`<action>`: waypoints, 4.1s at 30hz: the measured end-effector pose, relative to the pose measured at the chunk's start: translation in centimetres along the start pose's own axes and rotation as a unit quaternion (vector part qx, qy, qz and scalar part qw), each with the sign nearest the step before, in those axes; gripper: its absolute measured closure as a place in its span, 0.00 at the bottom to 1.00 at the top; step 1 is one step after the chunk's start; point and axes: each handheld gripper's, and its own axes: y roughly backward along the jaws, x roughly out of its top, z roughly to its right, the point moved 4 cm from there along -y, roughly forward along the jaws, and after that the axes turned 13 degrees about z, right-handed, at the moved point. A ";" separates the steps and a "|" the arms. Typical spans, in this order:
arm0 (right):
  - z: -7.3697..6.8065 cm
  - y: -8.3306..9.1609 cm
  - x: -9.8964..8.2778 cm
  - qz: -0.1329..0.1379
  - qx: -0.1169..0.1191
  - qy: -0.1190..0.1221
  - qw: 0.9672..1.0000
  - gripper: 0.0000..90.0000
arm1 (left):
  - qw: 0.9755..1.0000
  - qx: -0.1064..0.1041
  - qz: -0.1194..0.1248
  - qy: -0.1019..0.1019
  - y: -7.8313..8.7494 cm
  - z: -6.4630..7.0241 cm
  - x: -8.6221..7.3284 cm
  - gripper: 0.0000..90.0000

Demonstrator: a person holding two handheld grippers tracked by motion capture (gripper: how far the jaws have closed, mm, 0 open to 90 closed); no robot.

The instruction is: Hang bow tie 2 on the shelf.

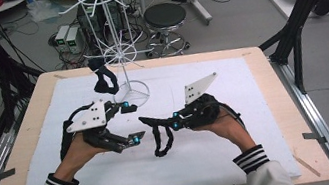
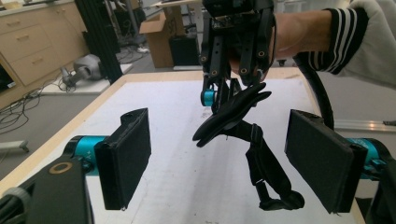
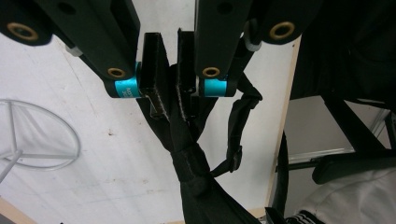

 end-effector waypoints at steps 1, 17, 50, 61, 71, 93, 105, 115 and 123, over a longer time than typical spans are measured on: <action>0.0 0.0 0.0 -0.001 0.000 0.000 1.000 0.94 | 1.000 -0.003 -0.003 -0.002 -0.1 0.0 0.0 0.26; 0.0 -0.5 0.2 -0.007 0.009 -0.001 1.000 0.94 | 0.999 -0.039 -0.019 -0.015 -1.0 0.4 -0.2 0.56; -0.7 -0.6 0.8 0.014 -0.010 0.031 0.999 0.58 | 1.000 -0.017 0.005 -0.018 -0.3 0.3 0.3 0.93; -1.1 0.7 0.2 0.046 -0.089 0.062 0.993 0.12 | 0.999 0.009 0.034 -0.012 0.6 -0.2 0.9 0.93; -1.9 3.2 -1.8 0.092 -0.130 0.043 0.986 0.12 | 0.998 0.025 0.048 -0.017 1.7 -0.9 2.0 0.93; -3.2 7.3 -5.4 0.204 -0.253 0.013 0.946 0.12 | 0.994 0.085 0.068 -0.031 3.4 -3.1 4.2 0.92; -4.1 8.5 -7.9 0.253 -0.270 0.007 0.929 0.12 | 0.989 0.121 0.078 -0.039 4.8 -4.9 5.7 0.92; -4.0 9.0 -9.5 0.268 -0.301 0.007 0.915 0.12 | 0.984 0.151 0.084 -0.039 6.4 -6.5 6.0 0.92; -4.2 9.5 -10.5 0.276 -0.317 0.009 0.907 0.12 | 0.980 0.177 0.088 -0.035 7.1 -7.5 6.0 0.92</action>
